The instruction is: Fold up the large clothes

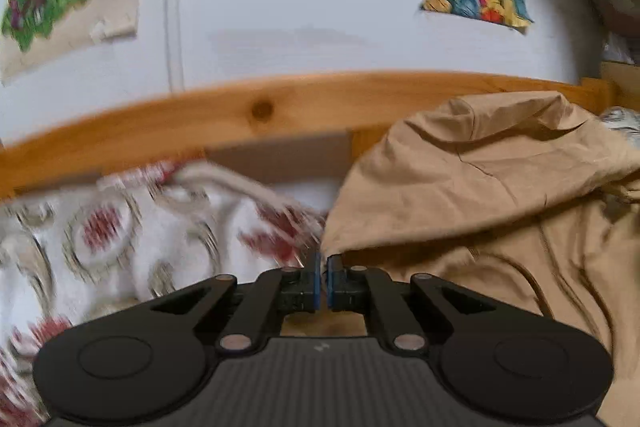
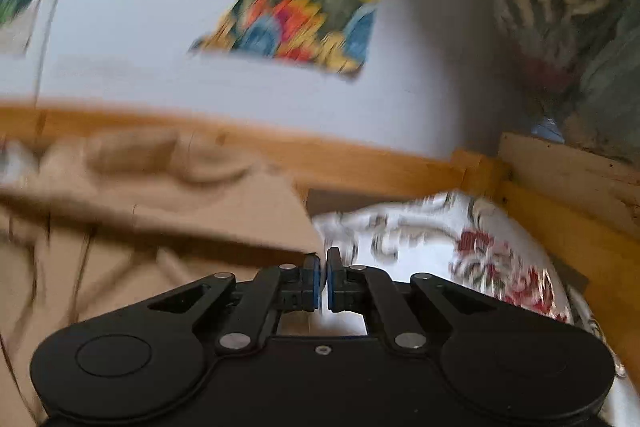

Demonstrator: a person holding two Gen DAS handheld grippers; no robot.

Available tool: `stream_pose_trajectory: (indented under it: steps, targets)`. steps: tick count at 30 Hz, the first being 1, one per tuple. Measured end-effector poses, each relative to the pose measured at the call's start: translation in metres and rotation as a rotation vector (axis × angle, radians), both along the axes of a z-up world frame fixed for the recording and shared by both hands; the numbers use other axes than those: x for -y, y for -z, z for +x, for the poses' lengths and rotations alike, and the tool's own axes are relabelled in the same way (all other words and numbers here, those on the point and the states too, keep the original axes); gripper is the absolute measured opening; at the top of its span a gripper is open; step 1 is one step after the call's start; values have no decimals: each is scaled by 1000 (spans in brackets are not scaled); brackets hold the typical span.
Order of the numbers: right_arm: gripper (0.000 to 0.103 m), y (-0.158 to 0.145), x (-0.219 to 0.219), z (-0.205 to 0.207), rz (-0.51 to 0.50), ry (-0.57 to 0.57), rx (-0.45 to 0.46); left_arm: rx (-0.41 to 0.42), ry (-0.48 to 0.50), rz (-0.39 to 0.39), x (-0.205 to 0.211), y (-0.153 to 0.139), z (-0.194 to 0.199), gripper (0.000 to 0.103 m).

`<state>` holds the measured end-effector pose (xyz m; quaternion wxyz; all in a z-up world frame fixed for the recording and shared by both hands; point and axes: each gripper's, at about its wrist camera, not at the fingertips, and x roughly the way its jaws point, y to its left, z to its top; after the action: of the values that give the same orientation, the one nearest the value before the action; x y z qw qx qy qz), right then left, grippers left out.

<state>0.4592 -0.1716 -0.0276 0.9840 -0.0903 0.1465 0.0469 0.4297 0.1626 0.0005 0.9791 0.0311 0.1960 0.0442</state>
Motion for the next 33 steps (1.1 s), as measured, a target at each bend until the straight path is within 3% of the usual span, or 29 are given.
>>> stream_pose_trajectory:
  steps: [2,4,5,9,11,13,15,19,21,22,23,24,26,28,30,33]
  targets:
    - [10,2,7,-3,53,-6,-54,5,15,10,0,4,-5,2]
    - [30,-7,9,-18,80,8,-48,27,23,27,-1,6,-11,2]
    - [34,-14,8,-28,96,-10,-45,35,29,28,-2,7,-13,2]
    - [53,-58,-7,-49,119,-169,-12,58,62,54,-1,13,-18,2]
    - [73,-77,-19,-38,213,-277,-69,62,67,45,-2,16,-20,2]
    - [75,-87,-33,-11,406,-330,-172,57,69,34,-4,19,-22,2]
    - [77,-87,-50,23,561,-310,-291,51,72,31,-5,21,-25,2]
    - [78,-83,-80,78,793,-96,-394,49,96,16,-6,21,-34,2]
    - [77,-81,-91,102,831,-19,-438,48,107,21,-5,22,-37,2]
    - [67,-79,-96,114,828,32,-489,48,112,27,-5,23,-39,2]
    - [46,-73,-97,121,861,69,-515,45,118,30,-5,23,-40,2]
    - [37,-68,-98,126,892,105,-538,37,129,26,-6,22,-40,3]
    - [6,-64,-101,126,866,144,-566,32,166,-9,-10,16,-45,5]
    - [1,-69,-100,117,830,110,-528,73,219,-74,-15,9,-60,9]
    - [0,-79,-96,105,803,59,-497,125,266,-107,-14,3,-76,22]
    - [0,-93,-87,81,785,-20,-484,158,369,-150,-2,-10,-91,22]
